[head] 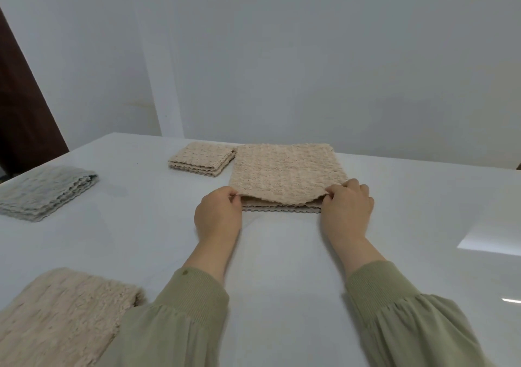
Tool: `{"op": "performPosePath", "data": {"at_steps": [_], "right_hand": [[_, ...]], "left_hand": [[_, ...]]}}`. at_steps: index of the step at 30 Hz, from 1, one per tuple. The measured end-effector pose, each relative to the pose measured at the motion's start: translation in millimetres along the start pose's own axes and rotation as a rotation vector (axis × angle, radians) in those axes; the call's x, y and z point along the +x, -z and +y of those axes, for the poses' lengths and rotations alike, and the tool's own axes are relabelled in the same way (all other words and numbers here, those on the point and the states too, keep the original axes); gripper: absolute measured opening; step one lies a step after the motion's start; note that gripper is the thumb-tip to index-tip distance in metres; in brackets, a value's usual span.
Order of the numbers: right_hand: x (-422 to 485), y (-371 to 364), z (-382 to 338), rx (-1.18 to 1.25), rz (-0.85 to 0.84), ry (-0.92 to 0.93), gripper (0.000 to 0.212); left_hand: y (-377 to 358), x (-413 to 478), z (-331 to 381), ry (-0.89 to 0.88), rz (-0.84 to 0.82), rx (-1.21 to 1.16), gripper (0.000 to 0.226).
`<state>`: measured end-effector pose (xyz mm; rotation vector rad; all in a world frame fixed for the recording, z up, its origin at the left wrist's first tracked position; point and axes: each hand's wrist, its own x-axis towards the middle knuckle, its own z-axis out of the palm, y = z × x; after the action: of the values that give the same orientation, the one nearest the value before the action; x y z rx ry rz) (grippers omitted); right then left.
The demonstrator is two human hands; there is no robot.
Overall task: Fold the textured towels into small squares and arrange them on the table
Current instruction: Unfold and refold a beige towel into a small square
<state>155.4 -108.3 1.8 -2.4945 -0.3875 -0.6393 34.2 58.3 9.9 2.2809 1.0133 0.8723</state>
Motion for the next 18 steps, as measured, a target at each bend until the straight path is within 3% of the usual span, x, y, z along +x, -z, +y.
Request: {"op": "performPosePath", "data": {"at_steps": [7, 13, 18], "right_hand": [[-3.2, 18.2, -15.9, 0.559, 0.163, -0.068, 0.026], [-6.9, 35.2, -41.1, 0.799, 0.037, -0.110, 0.021], [0.6, 77.7, -67.4, 1.026, 0.026, -0.153, 0.031]], "left_hand": [[7.2, -11.4, 18.3, -0.063, 0.102, -0.551, 0.020], [18.5, -19.7, 45.0, -0.106, -0.140, -0.790, 0.052], [54.4, -13.8, 77.9, -0.116, -0.356, -1.139, 0.048]]}}
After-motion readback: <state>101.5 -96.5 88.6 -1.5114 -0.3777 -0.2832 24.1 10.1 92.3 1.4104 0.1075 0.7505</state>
